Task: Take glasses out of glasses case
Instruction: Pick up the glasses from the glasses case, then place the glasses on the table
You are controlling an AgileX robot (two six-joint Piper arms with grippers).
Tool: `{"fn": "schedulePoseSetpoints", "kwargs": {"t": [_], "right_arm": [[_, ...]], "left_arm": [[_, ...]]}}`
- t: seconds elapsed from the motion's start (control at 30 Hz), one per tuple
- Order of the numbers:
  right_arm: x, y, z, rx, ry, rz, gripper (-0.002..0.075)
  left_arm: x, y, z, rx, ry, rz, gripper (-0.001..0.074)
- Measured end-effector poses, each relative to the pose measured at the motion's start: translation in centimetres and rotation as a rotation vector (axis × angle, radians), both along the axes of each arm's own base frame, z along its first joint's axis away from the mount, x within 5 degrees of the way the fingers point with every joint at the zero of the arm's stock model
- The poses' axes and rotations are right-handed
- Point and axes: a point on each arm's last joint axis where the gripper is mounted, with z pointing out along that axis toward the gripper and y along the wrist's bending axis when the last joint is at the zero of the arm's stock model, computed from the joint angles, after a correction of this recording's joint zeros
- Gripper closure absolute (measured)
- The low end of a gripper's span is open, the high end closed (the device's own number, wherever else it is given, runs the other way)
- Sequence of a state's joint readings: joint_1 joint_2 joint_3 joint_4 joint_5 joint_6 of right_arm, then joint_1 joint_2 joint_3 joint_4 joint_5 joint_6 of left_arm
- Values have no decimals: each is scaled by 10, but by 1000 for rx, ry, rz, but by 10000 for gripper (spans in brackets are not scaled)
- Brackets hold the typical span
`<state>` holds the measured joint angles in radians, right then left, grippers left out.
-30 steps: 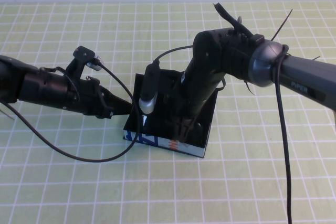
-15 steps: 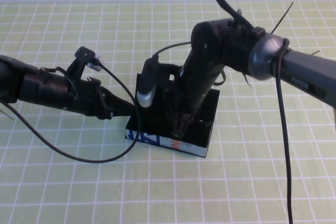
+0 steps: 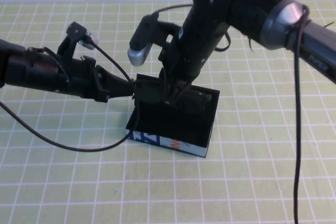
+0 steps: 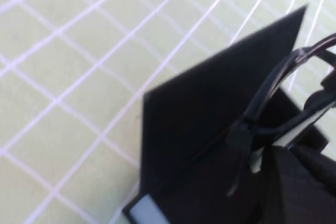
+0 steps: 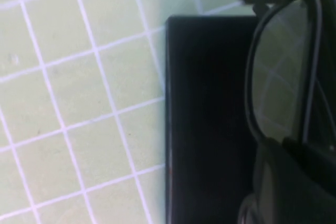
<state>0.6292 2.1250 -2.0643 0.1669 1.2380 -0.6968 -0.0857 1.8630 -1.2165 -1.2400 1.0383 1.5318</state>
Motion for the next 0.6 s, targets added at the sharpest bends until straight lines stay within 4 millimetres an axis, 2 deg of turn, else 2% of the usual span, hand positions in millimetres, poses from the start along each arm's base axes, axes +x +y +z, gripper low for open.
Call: {"fn": "schedulePoseSetpoints", "kwargs": {"t": [0.1, 0.2, 0.3, 0.37, 0.47, 0.53, 0.6], "right_arm": [[-6, -8, 23, 13, -31, -71, 713], [-5, -28, 49, 47, -58, -192, 713], [3, -61, 72, 95, -71, -343, 714], [11, -92, 84, 128, -65, -469, 714], [18, -138, 86, 174, 0, -638, 714], [20, -166, 74, 187, 76, -733, 714], [18, -183, 59, 200, 160, -804, 714]], "left_arm": [[-5, 0, 16, -16, -37, -2, 739], [-11, 0, 33, -26, -72, -5, 739], [-18, 0, 48, -34, -107, -12, 739], [-22, 0, 56, -39, -127, -16, 739], [-26, 1, 64, -42, -121, -7, 739], [-28, 1, 67, -42, -115, -2, 739], [-30, 1, 72, -45, -118, 10, 739]]}}
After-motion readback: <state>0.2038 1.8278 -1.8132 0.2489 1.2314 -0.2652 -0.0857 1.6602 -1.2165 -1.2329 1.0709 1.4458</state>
